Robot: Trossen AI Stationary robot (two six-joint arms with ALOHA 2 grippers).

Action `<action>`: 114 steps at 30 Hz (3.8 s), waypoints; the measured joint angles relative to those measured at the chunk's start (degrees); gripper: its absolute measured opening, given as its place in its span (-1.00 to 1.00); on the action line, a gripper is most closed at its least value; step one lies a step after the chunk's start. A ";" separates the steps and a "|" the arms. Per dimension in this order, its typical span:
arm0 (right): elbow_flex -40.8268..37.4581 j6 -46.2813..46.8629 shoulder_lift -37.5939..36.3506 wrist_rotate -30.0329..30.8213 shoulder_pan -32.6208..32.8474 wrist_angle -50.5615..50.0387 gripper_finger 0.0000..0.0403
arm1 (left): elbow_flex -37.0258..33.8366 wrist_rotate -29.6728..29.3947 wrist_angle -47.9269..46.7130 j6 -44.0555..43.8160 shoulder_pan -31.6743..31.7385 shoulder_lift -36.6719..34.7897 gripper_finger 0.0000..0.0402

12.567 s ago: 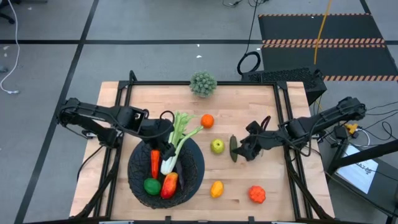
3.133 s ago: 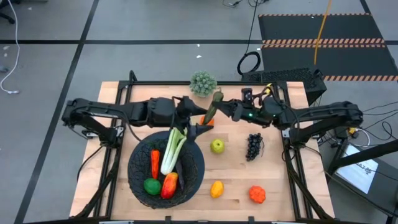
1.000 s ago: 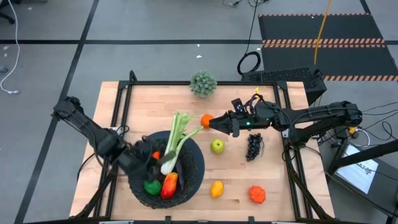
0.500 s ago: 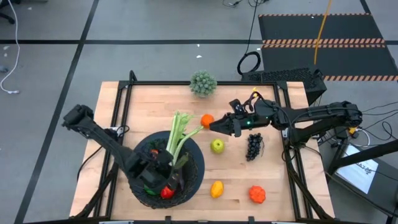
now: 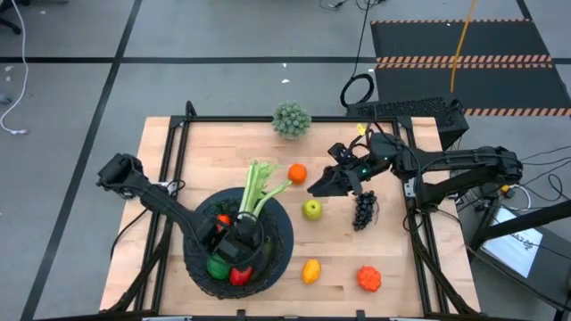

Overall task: Build produce basket
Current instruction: Put the orange pumpkin into the black wire basket

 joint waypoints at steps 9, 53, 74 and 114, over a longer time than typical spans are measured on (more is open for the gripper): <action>0.00 0.71 -2.15 -14.16 -3.84 -1.51 0.29 | 0.00 0.23 1.32 4.65 6.92 -8.92 0.39; -0.02 32.48 -8.42 19.15 30.79 -51.61 0.29 | 7.02 9.14 -10.56 48.13 22.66 -13.63 -0.10; -0.04 53.13 8.23 21.39 51.32 -51.29 0.82 | 7.02 4.05 -7.19 35.65 14.56 -13.63 -0.10; -8.81 39.96 20.35 19.48 47.23 -42.19 0.84 | 7.02 0.51 -1.58 30.73 9.80 -13.59 -0.10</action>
